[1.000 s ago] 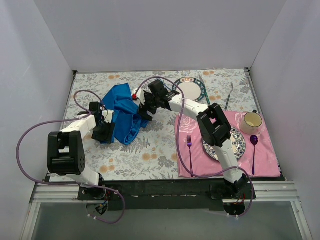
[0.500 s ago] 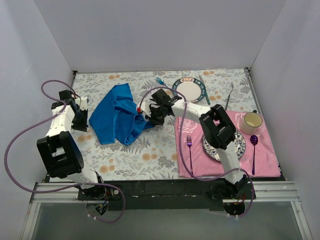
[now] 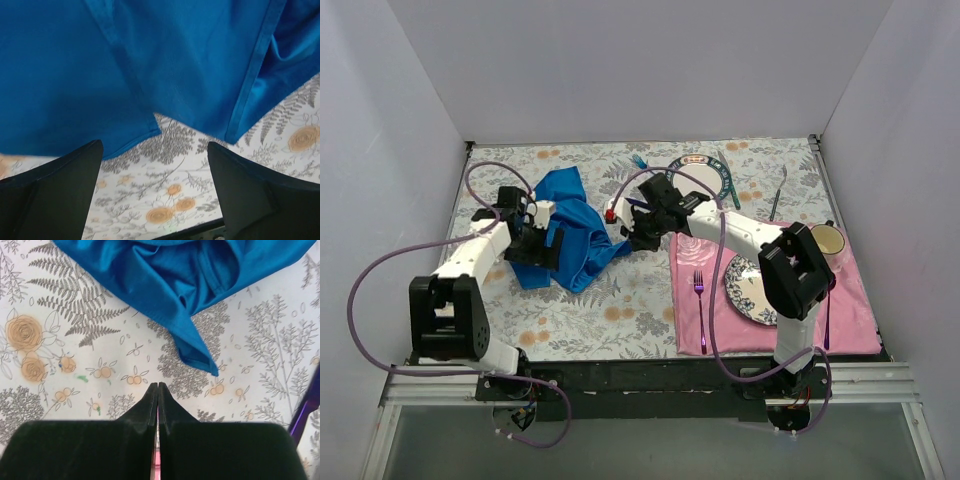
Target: Fold the napkin into a case and place the utensils inside
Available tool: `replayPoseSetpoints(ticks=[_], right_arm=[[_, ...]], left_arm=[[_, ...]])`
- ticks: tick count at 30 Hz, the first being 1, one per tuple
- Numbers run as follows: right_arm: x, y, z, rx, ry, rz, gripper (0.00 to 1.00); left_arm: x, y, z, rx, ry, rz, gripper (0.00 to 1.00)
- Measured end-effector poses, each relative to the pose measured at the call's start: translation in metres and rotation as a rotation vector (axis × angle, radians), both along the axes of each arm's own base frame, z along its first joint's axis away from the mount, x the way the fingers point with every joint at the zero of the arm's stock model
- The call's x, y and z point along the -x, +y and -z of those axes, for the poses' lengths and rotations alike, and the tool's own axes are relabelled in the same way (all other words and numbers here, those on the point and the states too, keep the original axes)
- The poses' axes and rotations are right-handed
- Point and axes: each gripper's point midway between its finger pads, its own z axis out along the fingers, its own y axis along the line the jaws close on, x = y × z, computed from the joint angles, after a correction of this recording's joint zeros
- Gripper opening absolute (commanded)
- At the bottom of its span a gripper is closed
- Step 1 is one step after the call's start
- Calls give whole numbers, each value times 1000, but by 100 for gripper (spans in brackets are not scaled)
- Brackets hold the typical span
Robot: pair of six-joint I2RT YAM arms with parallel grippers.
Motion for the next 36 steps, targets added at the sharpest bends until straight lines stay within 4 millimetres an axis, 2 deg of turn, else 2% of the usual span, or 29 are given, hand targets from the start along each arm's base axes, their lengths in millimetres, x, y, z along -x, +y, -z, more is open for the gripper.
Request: replayPoseSetpoints(ticks=[3,4,6,7,8,9,11,13,16,21,24,25,27,28,29,33,36], right_arm=[[5,-5,4,11,12,7,1],[5,-6,5,14,14,12,22],[4,-7,7,22,21,35,51],[3,-7,7,20,21,46,80],[0,-6,6,17,17,58,95],[-3,-5,5,12,7,68,99],[-11,-2,1,-4,-36,72,99],[-19,2,-2,-20,-88,61,99],[-31,8,2,-24,-168,14,98],[-43,19,32,6,-211,-80,89],[-45,28,47,21,-192,-135,64],[-43,29,51,26,-188,-158,51],[-37,29,55,39,-186,-198,36],[-33,28,57,49,-182,-219,15],[-29,28,59,59,-183,-241,2],[-15,22,67,112,-172,-303,1],[-10,17,72,141,-171,-317,1]], left_arm=[[-7,-11,23,-11,35,-15,84],[-8,-13,29,-21,42,-23,80],[-13,-15,38,-47,42,-37,75],[-15,-16,42,-62,43,-44,69],[-17,-15,48,-83,43,-52,65],[-19,-14,54,-102,47,-62,59],[-20,-12,63,-140,51,-74,46],[-23,-11,62,-149,41,-88,41],[-24,-10,62,-150,36,-99,32],[-24,-10,62,-153,36,-106,24],[-23,-10,62,-151,41,-114,18],[-22,-10,61,-151,44,-116,15],[-20,-9,61,-155,56,-123,13],[-17,-8,61,-158,67,-124,11],[-15,-7,60,-161,77,-126,11],[-7,2,52,-167,106,-147,9],[-3,28,33,-155,96,-208,7]])
